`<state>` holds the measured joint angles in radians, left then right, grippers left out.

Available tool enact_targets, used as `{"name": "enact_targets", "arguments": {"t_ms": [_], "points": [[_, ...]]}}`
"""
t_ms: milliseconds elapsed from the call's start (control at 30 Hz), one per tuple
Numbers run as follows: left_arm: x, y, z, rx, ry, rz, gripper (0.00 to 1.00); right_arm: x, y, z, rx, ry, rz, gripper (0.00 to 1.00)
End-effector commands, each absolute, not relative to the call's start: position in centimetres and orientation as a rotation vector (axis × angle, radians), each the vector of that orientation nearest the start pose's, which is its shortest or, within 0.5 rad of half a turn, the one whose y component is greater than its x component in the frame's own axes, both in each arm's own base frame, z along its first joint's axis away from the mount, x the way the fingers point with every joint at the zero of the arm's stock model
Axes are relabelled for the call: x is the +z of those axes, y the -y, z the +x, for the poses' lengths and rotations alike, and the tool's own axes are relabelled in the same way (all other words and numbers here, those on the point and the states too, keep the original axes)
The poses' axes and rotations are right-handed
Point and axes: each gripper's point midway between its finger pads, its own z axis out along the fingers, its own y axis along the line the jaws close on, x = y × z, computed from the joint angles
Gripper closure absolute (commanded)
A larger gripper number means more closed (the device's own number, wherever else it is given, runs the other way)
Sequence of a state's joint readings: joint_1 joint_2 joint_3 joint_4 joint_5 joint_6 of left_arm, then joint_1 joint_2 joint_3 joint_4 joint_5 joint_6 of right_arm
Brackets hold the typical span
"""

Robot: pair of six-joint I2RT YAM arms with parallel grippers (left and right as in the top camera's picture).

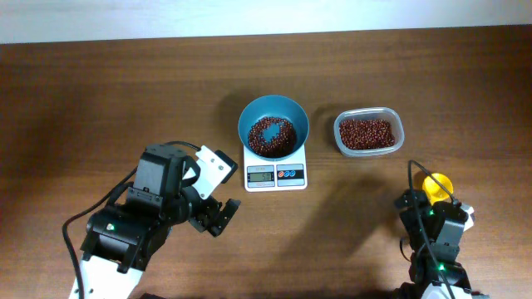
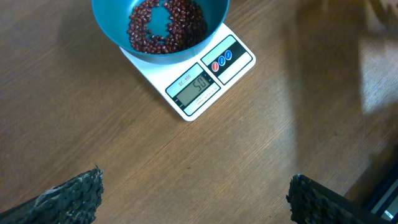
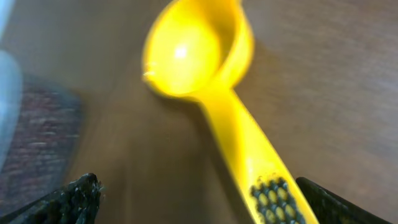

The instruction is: Scoop item into bowl and weigh 50g on scale

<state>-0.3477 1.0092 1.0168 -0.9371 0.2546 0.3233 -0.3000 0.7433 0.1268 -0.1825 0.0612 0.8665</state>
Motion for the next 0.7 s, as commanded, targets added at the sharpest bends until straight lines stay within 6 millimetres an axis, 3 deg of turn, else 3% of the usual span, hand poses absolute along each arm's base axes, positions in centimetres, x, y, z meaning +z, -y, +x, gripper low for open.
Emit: {"name": "enact_targets", "arguments": {"t_ms": [0,233,467,533,667], "points": [[20.7,13.5,23.6,-0.339,-2.295,0.947,0.01,1.3,10.0,19.5,0.015,-1.928,1.444,0.01],[20.7,13.5,23.6,-0.34,-2.295,0.947,0.01,2.3,10.6,19.9,-0.092,-2.018,1.274,0.02],[20.7,13.5,23.6,-0.339,-2.295,0.947,0.01,7.8,11.9,22.4,-0.23,-2.059,0.991,0.01],[20.7,13.5,23.6,-0.34,-2.295,0.947,0.01,7.5,11.8,22.0,-0.259,-2.116,0.957,0.01],[20.7,13.5,23.6,-0.339,-2.295,0.947,0.01,4.9,11.3,20.8,-0.282,-2.255,0.969,0.01]]}}
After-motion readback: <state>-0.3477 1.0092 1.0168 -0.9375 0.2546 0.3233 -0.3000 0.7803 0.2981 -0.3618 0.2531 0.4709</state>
